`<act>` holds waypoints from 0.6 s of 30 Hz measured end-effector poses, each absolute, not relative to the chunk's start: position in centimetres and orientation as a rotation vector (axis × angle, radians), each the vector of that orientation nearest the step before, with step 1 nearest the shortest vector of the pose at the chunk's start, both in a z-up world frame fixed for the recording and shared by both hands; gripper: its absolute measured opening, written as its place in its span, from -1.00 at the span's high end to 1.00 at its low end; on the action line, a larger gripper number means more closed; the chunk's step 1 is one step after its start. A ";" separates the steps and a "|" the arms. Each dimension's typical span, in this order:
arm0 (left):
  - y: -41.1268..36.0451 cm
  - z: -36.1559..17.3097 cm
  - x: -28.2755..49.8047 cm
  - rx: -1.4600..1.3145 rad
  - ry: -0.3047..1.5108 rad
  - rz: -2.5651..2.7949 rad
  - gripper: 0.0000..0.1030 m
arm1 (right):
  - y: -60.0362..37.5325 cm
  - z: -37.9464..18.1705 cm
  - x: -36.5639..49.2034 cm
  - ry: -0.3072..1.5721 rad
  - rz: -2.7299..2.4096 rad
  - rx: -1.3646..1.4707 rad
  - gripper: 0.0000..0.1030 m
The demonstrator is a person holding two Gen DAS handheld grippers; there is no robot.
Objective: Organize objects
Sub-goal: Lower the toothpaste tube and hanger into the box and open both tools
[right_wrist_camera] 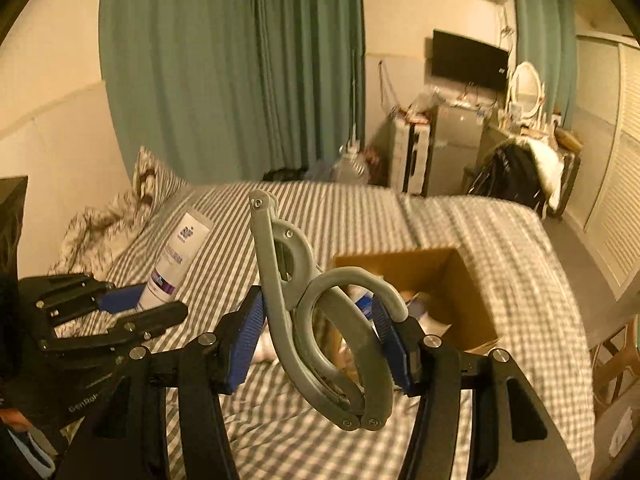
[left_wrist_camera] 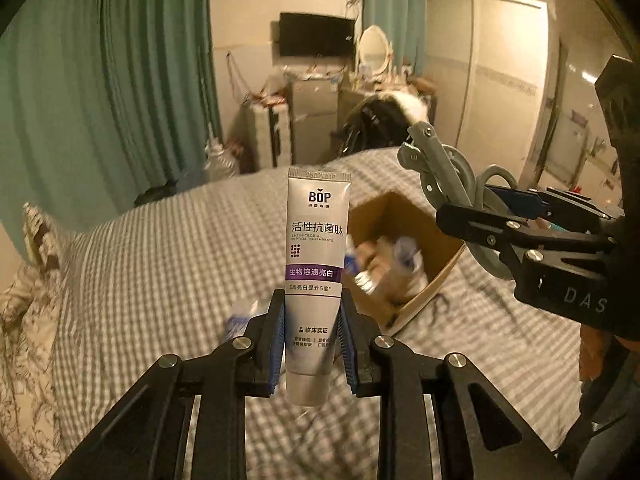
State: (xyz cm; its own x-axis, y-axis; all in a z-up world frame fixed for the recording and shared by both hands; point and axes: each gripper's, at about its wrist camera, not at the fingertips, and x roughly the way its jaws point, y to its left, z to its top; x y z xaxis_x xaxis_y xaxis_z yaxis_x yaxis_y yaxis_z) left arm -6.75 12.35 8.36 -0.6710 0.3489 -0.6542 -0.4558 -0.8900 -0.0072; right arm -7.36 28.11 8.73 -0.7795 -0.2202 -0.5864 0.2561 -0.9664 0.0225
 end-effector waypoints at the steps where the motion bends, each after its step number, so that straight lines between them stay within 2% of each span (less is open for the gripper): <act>1: 12.9 8.5 -6.6 -0.936 0.207 2.511 0.53 | 28.9 9.2 -7.4 0.085 -2.757 0.883 -0.06; 9: 19.2 8.6 -10.8 -0.960 0.163 2.441 0.53 | 35.0 10.9 -10.4 0.069 -2.835 0.881 -0.06; 18: 25.3 2.7 -16.9 -1.114 0.201 2.397 0.53 | 40.5 5.2 -16.8 0.027 -2.837 1.062 -0.06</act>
